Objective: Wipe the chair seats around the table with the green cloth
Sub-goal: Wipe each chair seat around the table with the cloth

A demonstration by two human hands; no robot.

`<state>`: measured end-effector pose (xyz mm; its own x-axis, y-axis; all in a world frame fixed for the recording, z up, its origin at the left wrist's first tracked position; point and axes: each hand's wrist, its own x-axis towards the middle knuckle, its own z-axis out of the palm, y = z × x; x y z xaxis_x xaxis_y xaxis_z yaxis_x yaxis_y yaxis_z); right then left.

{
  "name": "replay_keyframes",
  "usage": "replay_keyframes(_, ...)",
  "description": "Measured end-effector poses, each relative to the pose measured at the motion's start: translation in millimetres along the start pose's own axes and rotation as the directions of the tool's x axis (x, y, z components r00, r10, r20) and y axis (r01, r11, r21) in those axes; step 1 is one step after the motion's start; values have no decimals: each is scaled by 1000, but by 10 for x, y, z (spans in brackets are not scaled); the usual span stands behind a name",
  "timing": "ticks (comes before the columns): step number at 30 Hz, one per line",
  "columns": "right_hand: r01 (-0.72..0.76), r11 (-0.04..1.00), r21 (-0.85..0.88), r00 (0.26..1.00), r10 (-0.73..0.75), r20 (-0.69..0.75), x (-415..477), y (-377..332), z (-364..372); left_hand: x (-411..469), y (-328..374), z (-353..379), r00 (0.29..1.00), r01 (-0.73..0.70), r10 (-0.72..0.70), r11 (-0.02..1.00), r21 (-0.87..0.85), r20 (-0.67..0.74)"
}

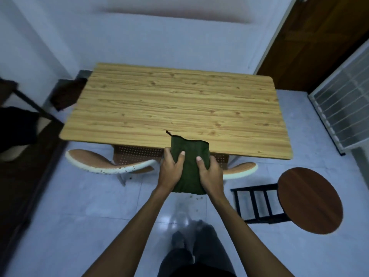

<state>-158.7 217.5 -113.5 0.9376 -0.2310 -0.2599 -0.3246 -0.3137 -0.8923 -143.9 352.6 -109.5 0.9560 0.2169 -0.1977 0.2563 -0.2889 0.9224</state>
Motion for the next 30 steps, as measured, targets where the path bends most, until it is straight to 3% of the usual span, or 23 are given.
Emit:
replay_keyframes(7,83,994,-75,992,-76,103,-216,-95,650,-60,-375,-658,995,32,-13,981,190,-102)
replay_keyframes(15,110,962,-248,959,-38,279,98,-151,1461,384,-734,-1313,994,28,24,881,472,-104)
replay_keyframes(21,203,893,-401,909,-20,416,370,-92,1908,688,-997,-1634,997,16,32,779,627,-66)
replay_keyframes(23,314,811,-494,891,-72,448,362,-8,2040,719,-1090,-1738,998,27,19,733,679,-61)
replay_keyframes(25,571,618,-541,793,-245,557,326,85,2159,746,-1208,-1838,999,-5,33,679,734,-24)
replay_keyframes(27,805,388,-448,579,-356,733,302,152,2257,777,-1313,-1912,998,-49,61,626,778,13)
replay_keyframes(28,861,315,-398,497,-362,789,308,198,2314,792,-1359,-1945,997,-72,73,597,799,36)
replay_keyframes(30,893,271,-360,438,-332,836,303,226,2374,805,-1412,-2000,994,-105,93,575,812,63)
